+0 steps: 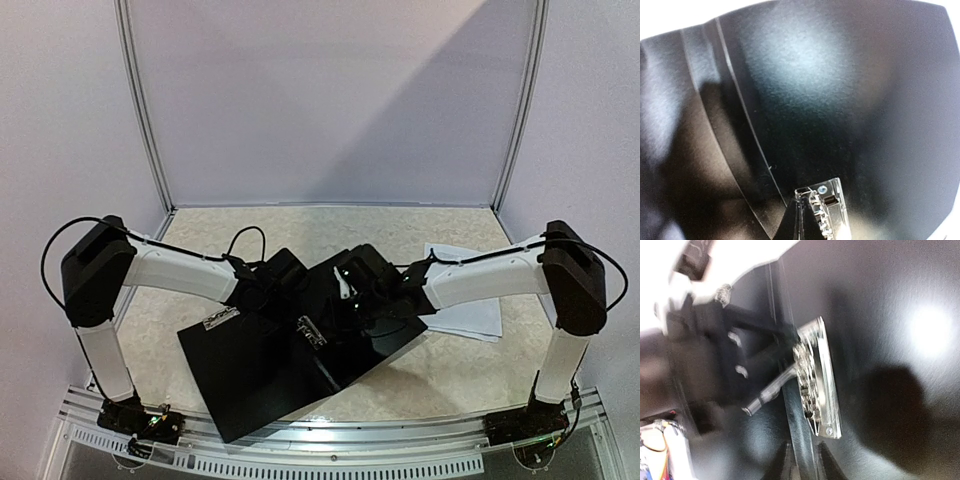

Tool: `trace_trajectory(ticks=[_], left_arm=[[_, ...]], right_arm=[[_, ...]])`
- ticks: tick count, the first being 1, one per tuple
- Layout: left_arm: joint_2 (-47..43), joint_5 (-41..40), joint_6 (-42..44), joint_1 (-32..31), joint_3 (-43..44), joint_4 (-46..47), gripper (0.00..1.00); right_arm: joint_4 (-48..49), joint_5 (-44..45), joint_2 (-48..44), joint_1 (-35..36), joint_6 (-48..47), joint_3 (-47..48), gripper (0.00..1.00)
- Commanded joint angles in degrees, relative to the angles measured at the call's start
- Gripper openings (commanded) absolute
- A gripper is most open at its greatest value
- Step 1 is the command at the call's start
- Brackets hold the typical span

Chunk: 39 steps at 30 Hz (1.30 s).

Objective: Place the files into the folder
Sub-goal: Open the spring clip on the folder at the center of the board.

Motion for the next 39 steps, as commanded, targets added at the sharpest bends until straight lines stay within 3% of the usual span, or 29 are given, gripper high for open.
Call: trace_trajectory(ticks=[1, 7, 11, 17, 21, 28, 35, 39], left_arm=[[2.7, -0.8, 5.5, -0.6, -0.1, -7.4, 0.00], [-1.7, 3.3, 16.3, 0.7, 1.2, 1.0, 0.00], [-5.2, 2.7, 23.2, 1.3, 4.7, 1.7, 0.01], [-11.8, 2.0, 36.3, 1.2, 6.9, 3.2, 0.39], [-19.1, 4.1, 43.1, 1.0, 0.3, 9.0, 0.47], [-26.3, 4.7, 48.7, -0.2, -5.3, 3.1, 0.46], [-29.4, 13.4, 49.3, -3.5, -10.3, 1.5, 0.28], [-27.0, 12.5, 48.8, -5.4, -11.0, 0.2, 0.26]], right_arm=[[1.6, -3.6, -4.3, -1.8, -1.3, -0.2, 0.31], [-0.5, -5.1, -8.7, -3.2, -4.0, -3.4, 0.38], [-1.9, -4.3, -13.9, -6.3, -8.6, -7.0, 0.41], [-4.7, -3.7, -21.7, -12.4, -14.8, -11.0, 0.52], [-4.6, -4.6, -25.4, -16.4, -15.7, -13.9, 0.55], [-5.8, -3.9, -29.1, -18.2, -17.7, -15.7, 0.59], [-3.5, -5.9, -27.8, -18.1, -18.7, -20.4, 0.59], [-0.7, -7.3, -27.0, -18.2, -18.1, -23.6, 0.59]])
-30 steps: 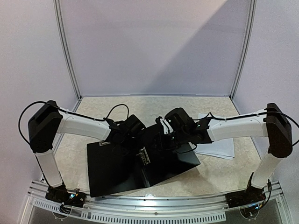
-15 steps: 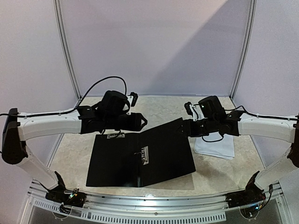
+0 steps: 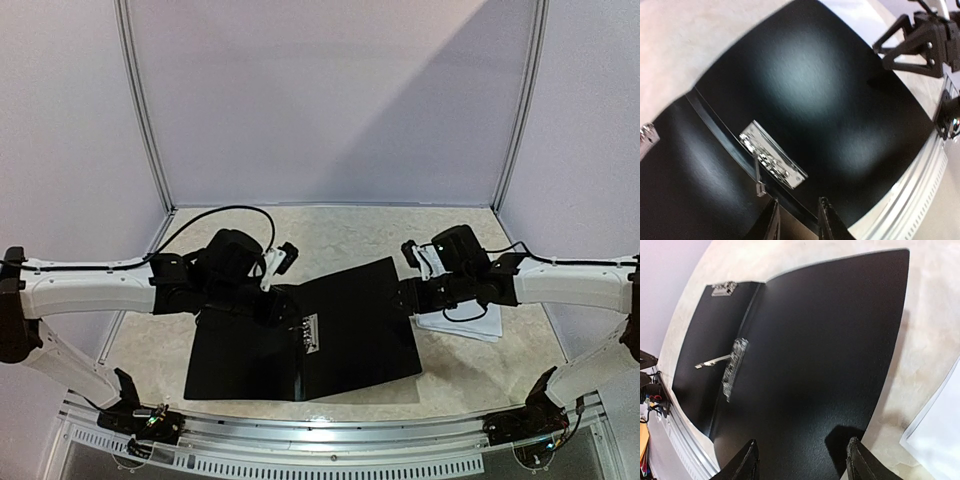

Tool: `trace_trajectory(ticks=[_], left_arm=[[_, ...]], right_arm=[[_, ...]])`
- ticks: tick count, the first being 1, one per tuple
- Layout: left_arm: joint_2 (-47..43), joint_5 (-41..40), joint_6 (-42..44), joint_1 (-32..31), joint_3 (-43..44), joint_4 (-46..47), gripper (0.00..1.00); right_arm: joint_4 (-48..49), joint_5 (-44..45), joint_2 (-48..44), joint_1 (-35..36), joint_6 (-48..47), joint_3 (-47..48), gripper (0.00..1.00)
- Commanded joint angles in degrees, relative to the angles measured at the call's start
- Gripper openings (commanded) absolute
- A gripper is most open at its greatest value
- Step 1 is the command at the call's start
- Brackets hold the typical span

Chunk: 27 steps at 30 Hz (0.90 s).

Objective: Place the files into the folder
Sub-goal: Open the spring clip on the folder at the center of the board.

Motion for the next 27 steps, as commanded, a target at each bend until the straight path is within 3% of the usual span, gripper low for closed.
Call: trace_trajectory(ticks=[1, 6, 8, 9, 19, 27], left_arm=[[2.3, 0.2, 0.8, -2.6, -0.8, -3.4, 0.30], [5.4, -10.3, 4.4, -5.5, 0.3, -5.9, 0.47], [7.4, -12.8, 5.8, -5.7, 1.3, -7.0, 0.61], [8.7, -13.4, 6.6, -5.7, 2.0, -7.5, 0.63], [19.3, -17.8, 11.0, -5.3, 8.5, -8.8, 0.52], [22.2, -19.0, 12.5, -1.1, 11.8, -9.9, 0.46]], right_arm=[[3.4, -2.6, 1.4, -0.1, -0.1, -3.4, 0.58], [3.8, -5.4, 4.6, -0.1, -0.2, -4.5, 0.58], [3.2, -5.1, 5.9, -0.1, -0.9, -4.6, 0.58], [3.1, -5.0, 6.4, -0.2, -1.3, -4.7, 0.58], [3.7, -6.4, 12.3, -0.1, -2.7, -5.2, 0.58], [5.0, -7.2, 15.3, -0.1, -2.7, -6.1, 0.57]])
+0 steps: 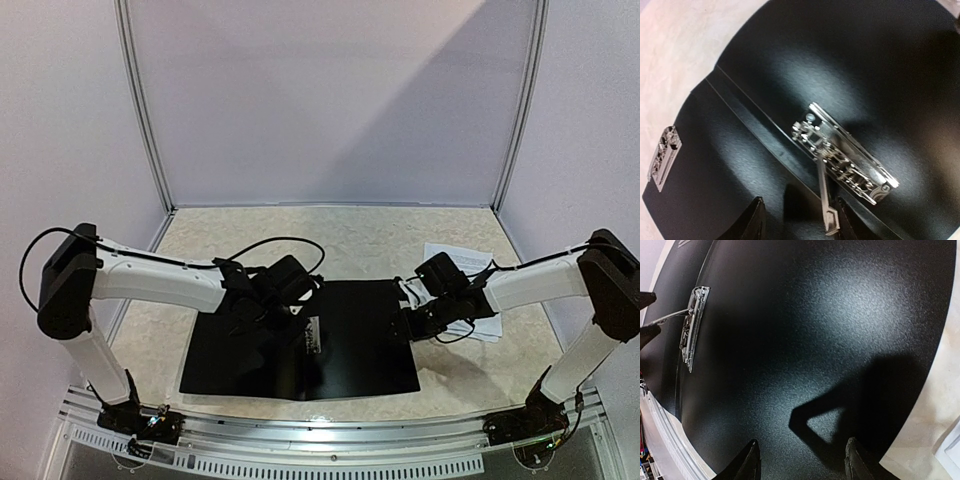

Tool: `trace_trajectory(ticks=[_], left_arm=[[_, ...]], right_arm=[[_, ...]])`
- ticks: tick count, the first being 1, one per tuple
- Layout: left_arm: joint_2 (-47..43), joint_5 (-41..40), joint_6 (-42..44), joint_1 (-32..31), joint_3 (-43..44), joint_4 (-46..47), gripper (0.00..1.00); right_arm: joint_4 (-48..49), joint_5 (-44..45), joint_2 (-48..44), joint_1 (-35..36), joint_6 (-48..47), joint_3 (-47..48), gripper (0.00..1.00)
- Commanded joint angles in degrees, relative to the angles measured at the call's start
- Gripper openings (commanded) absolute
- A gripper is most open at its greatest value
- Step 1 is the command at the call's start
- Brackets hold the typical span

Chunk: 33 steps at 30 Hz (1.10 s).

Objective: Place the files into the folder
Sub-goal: Open the spring clip on the folder at the center of the board.

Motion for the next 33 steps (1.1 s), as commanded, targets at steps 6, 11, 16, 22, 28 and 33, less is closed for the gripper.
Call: trace_trajectory(ticks=[6, 11, 16, 22, 28, 33], left_arm=[[7.5, -1.0, 2.9, 6.0, 9.0, -2.2, 0.45], [13.2, -0.3, 3.1, 8.6, 15.9, -3.1, 0.45], [15.9, 0.6, 2.9, 9.9, 20.2, -3.9, 0.46], [13.6, 0.0, 1.8, 9.9, 25.1, -6.1, 0.47], [7.3, 4.8, -2.2, 9.6, 26.1, -0.2, 0.50], [9.2, 11.3, -6.0, 7.6, 28.5, 5.2, 0.59]], right_arm=[[0.4, -1.9, 3.9, -0.1, -1.0, -1.1, 0.57], [0.5, -2.9, 4.9, -0.1, -1.3, -0.6, 0.57], [0.3, -3.5, 5.4, 0.0, -1.3, -0.1, 0.57], [-1.4, -4.0, 2.9, 0.0, -1.1, 1.7, 0.57], [-2.8, -0.4, -0.8, -0.7, -1.5, 5.2, 0.63], [-6.5, 7.1, -2.2, -4.9, 0.1, 8.9, 0.68]])
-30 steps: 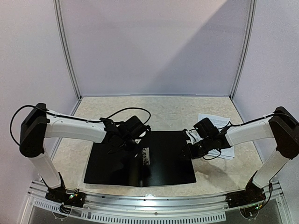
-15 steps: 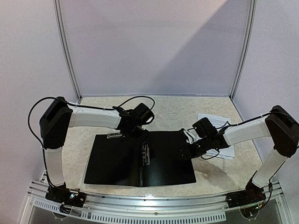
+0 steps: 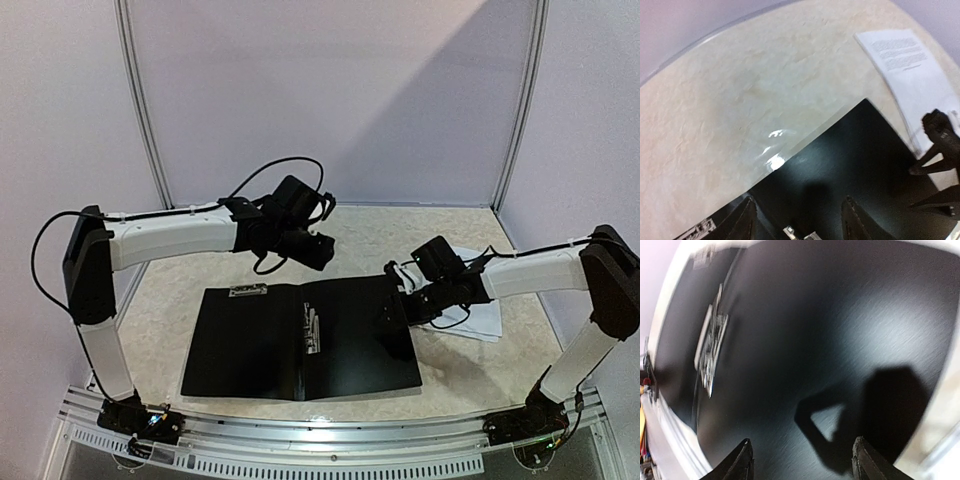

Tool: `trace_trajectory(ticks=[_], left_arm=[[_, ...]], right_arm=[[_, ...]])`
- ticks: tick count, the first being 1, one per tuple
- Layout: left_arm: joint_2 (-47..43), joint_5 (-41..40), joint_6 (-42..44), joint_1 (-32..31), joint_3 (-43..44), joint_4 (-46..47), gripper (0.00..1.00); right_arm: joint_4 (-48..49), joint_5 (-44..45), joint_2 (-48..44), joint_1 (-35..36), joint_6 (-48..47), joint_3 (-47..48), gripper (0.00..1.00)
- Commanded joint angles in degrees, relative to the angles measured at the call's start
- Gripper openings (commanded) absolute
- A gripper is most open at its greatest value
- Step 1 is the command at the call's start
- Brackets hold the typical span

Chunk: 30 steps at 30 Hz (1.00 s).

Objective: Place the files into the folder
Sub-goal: Open the spring clip on the folder at the center of the board, then pick up the file from the corner of the board.

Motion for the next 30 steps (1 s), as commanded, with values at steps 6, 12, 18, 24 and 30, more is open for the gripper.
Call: trace_trajectory(ticks=[6, 12, 18, 24, 30], left_arm=[[7.3, 10.4, -3.4, -6.5, 8.6, 8.7, 0.61], [14.8, 13.8, -5.8, -8.7, 15.5, 7.3, 0.57], [19.0, 20.0, -10.2, -9.3, 16.6, 13.4, 0.55], [25.1, 23.2, -14.4, -10.1, 20.4, 16.7, 0.53], [30.1, 27.3, -18.3, -10.2, 22.0, 20.5, 0.52]], right_arm=[[-1.9, 8.6, -8.8, -18.5, 4.9, -1.9, 0.81], [-6.1, 14.5, -14.0, -30.2, 2.6, -5.6, 0.82], [-6.2, 18.9, -20.4, -37.4, 2.2, -11.6, 0.78], [-7.6, 17.5, -19.7, -39.1, 0.5, -12.0, 0.77], [-9.5, 15.4, -15.7, -42.9, -0.7, -11.9, 0.77]])
